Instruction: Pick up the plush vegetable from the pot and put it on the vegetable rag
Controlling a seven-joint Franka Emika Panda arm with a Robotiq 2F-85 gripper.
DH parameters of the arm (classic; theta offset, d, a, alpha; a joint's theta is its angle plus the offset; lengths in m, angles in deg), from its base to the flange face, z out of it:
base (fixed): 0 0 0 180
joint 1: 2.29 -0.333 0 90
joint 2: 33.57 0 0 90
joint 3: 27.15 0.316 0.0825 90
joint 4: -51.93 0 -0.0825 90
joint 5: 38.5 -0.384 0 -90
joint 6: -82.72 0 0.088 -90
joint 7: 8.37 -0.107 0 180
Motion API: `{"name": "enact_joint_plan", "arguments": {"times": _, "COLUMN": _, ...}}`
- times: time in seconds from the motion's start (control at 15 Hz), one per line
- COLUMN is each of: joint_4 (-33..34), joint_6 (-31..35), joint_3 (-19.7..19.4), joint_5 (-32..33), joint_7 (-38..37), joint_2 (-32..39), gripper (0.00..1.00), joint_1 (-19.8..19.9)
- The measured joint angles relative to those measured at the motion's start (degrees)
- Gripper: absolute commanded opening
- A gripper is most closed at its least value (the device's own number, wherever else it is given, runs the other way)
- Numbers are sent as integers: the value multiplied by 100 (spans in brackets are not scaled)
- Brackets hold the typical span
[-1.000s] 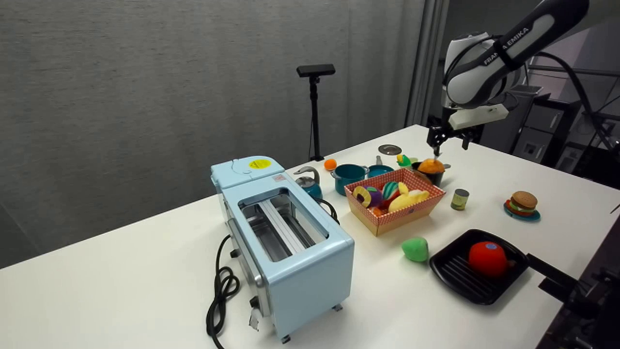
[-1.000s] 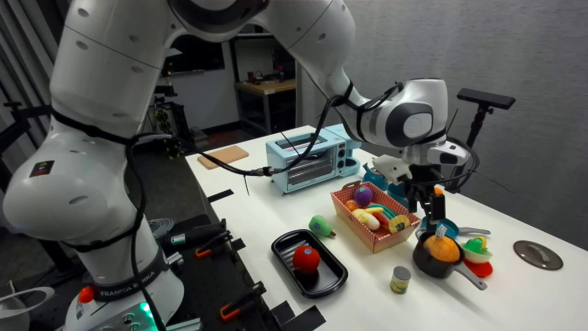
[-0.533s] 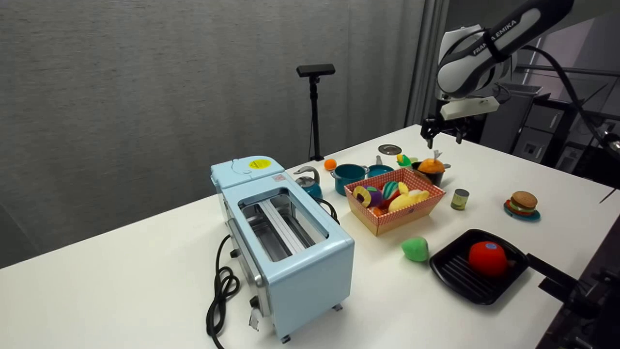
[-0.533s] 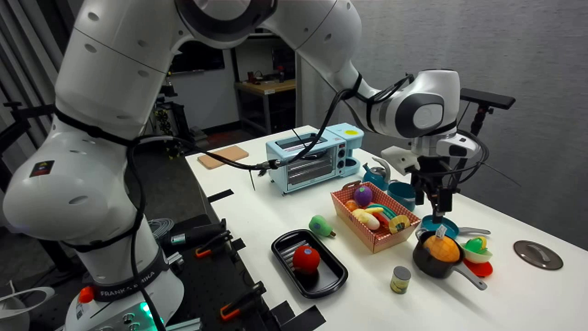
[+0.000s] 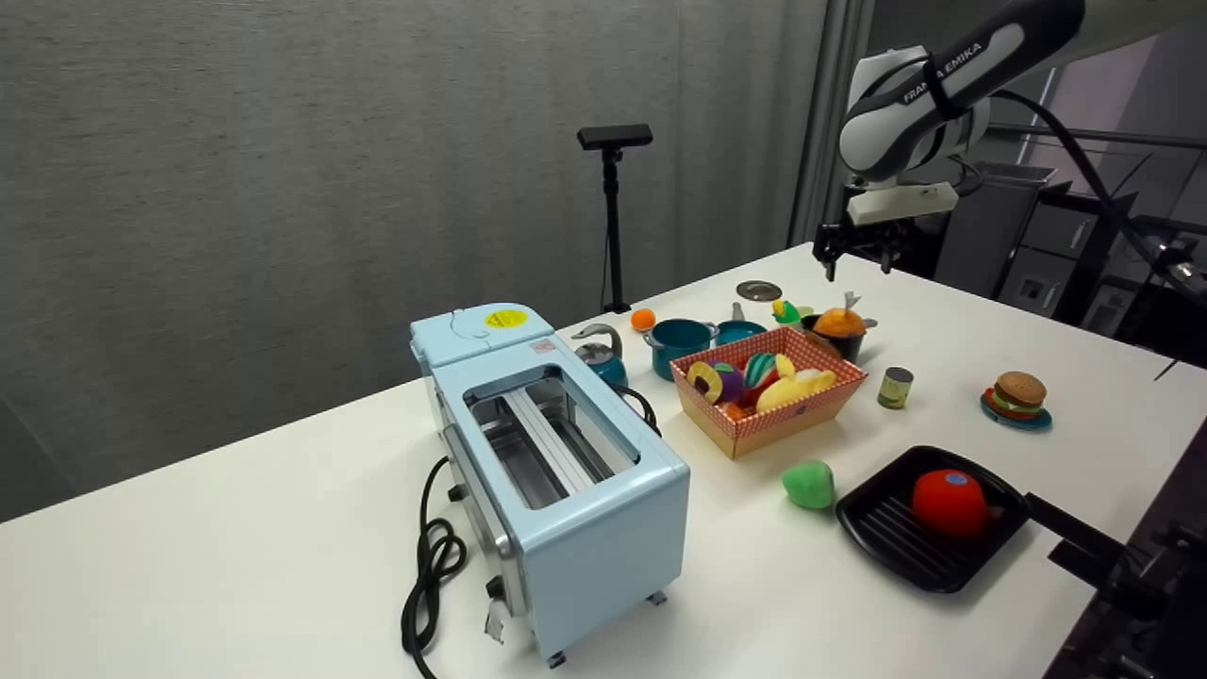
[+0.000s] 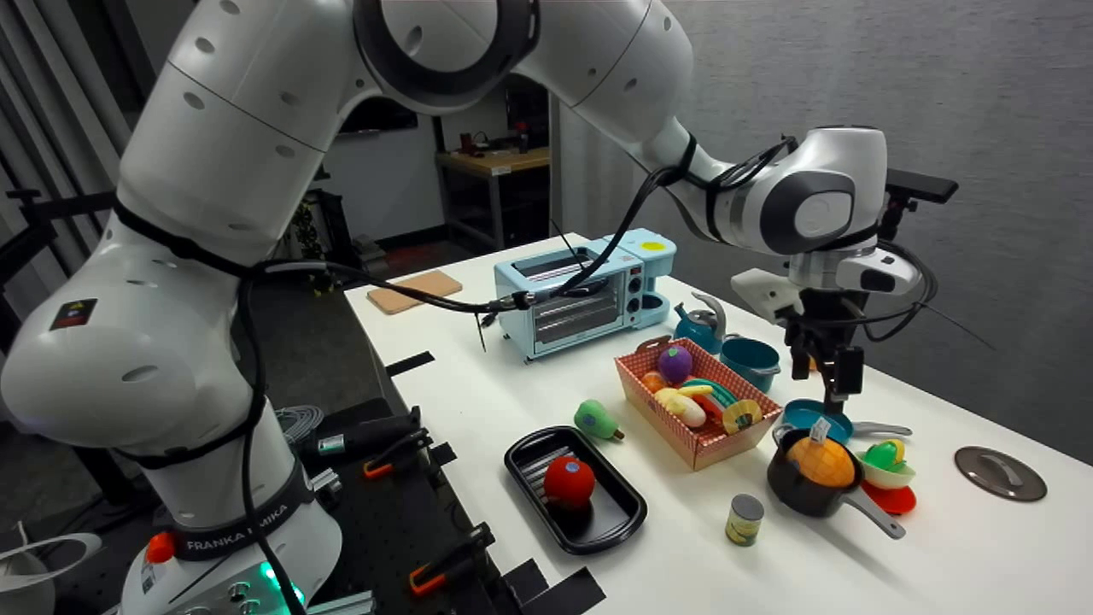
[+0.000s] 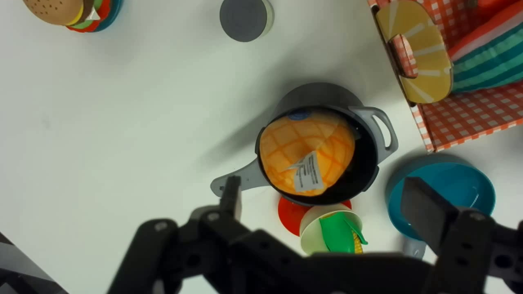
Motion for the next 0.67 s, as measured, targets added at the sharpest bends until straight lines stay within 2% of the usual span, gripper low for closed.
{"name": "enact_joint_plan", "arguments": {"times": 0.67, "joint_4": 701, "joint_6": -57, "joint_3": -34, "joint_5": -101, "joint_7": 0, "joint_2": 682, "gripper": 100, "joint_1": 212}}
